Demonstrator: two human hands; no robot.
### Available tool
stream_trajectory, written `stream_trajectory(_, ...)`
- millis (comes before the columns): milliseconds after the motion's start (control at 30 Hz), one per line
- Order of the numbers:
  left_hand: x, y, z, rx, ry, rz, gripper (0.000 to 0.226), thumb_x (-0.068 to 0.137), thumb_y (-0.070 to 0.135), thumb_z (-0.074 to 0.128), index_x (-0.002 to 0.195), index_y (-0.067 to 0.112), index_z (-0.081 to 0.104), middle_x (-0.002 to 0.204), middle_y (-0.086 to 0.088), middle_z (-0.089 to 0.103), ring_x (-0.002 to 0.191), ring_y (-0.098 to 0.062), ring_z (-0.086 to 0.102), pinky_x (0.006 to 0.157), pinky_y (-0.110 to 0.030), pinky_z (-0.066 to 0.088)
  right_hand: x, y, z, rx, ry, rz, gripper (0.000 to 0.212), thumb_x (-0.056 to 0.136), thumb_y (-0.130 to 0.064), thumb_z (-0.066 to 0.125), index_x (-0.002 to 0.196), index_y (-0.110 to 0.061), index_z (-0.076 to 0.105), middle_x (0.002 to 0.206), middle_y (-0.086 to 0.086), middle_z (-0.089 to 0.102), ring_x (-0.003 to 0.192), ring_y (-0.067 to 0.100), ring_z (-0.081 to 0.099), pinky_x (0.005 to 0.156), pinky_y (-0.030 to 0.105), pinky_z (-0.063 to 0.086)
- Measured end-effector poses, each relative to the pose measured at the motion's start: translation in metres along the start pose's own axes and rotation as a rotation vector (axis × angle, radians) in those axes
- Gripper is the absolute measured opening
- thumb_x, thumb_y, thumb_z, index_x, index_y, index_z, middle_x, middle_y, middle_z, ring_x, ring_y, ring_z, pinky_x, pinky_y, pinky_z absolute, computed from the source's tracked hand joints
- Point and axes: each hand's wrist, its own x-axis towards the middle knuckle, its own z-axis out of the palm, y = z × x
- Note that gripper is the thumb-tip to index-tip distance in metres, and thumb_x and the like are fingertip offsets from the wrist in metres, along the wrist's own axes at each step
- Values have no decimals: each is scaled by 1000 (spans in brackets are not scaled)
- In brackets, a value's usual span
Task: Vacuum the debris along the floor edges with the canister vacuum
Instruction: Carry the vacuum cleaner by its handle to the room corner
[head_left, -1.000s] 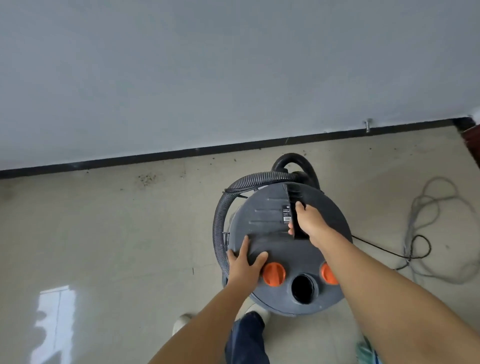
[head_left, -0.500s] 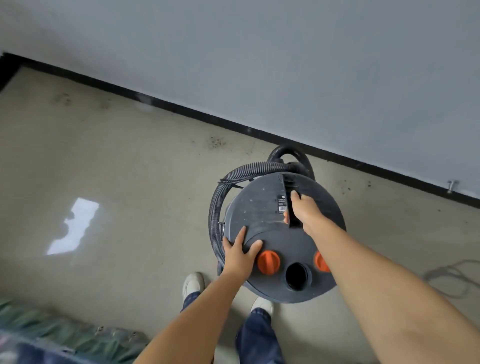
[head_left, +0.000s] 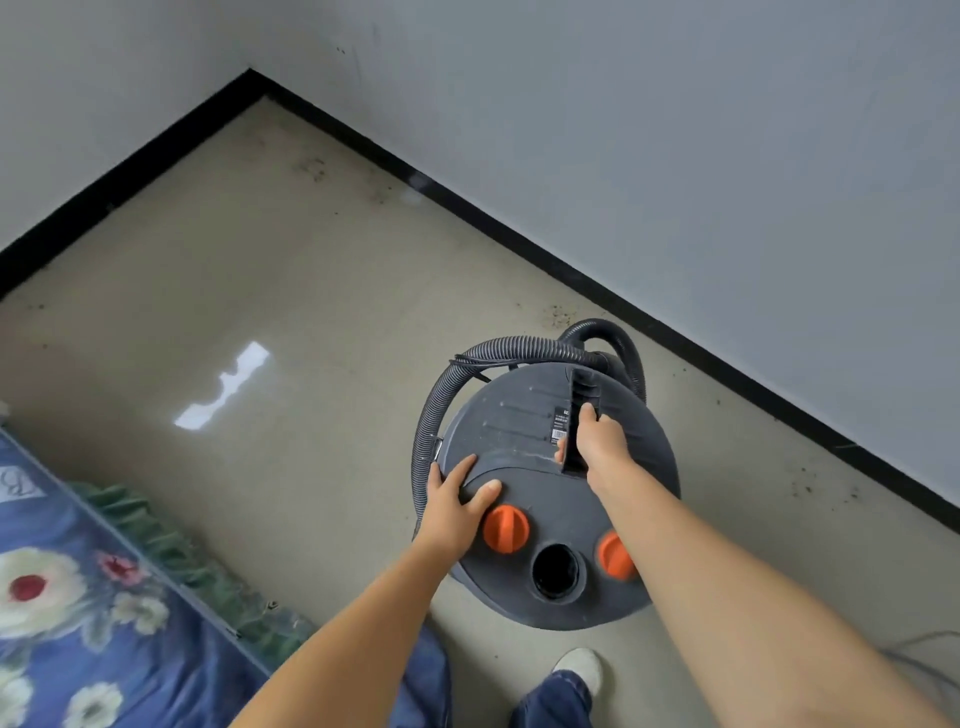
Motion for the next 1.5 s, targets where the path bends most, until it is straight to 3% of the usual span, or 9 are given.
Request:
stream_trajectory(100, 14, -1, -53, -6, 25, -8, 58, 92, 40, 59, 145, 22, 42, 161, -10, 13, 148, -22, 14, 118, -38, 16, -12, -16, 49, 5, 22, 10, 46, 105, -31, 30, 140, -2, 38, 68, 13, 57, 49, 23, 53, 39, 22, 44)
stream_trajectory(267, 39, -4, -140, -26, 68, -27, 58, 93, 41, 58, 145, 21, 42, 160, -10, 16, 148, -24, 16, 119, -40, 18, -38, -48, 131, 16, 55, -19, 45, 106, -29, 29, 142, -2, 35, 105, 22, 65, 73, 29, 63, 35, 20, 38)
stream_trajectory(400, 62, -8, -199, -52, 133, -56, 57, 91, 44, 60, 142, 22, 46, 154, -11, 30, 141, -26, 31, 116, -44, 27, -46, -74, 196, 85, -11, 0, 45, 106, -28, 29, 140, 0, 39, 88, 16, 63, 67, 29, 61, 53, 26, 50)
stream_trajectory(600, 100, 6, -265, -147, 319, -124, 54, 89, 48, 61, 136, 23, 50, 137, -10, 49, 123, -29, 50, 108, -45, 39, -34, -115, 274, 240, -59, 38, 42, 106, -30, 30, 136, -4, 42, 68, 10, 51, 50, 21, 47, 54, 32, 48)
stream_trajectory(733, 130, 19, -301, -166, 441, -200, 73, 76, 64, 60, 135, 24, 48, 137, -11, 49, 127, -34, 45, 108, -50, 37, -26, -143, 314, 292, -56, 52, 43, 106, -31, 29, 135, -1, 42, 68, 11, 51, 49, 21, 48, 46, 29, 47)
stream_trajectory(900, 162, 30, -347, -153, 552, -222, 67, 85, 57, 60, 140, 23, 43, 144, -9, 43, 136, -31, 35, 112, -49, 29, -21, -168, 362, 375, -42, 76, 47, 106, -32, 27, 137, 2, 39, 69, 11, 50, 49, 20, 46, 36, 23, 42)
stream_trajectory(1100, 189, 38, -410, -122, 496, -174, 78, 65, 69, 52, 130, 27, 49, 139, -2, 45, 133, -26, 37, 109, -53, 32, -27, -190, 414, 448, -8, 97, 47, 106, -32, 27, 138, 0, 37, 84, 16, 55, 55, 19, 49, 47, 25, 44)
stream_trajectory(1267, 221, 46, -476, -86, 409, -131, 58, 83, 56, 62, 130, 24, 49, 138, -5, 46, 133, -28, 37, 111, -48, 33, -38, -220, 469, 514, 52, 129, 47, 106, -31, 27, 141, -2, 35, 76, 10, 51, 55, 18, 48, 47, 25, 45)
stream_trajectory(1500, 250, 50, -572, -33, 353, -158, 91, 54, 78, 54, 130, 26, 47, 133, -7, 49, 127, -29, 44, 106, -50, 39, -52, -246, 554, 607, 89, 148, 47, 106, -34, 26, 140, -3, 36, 67, 8, 51, 49, 18, 47, 53, 29, 45)
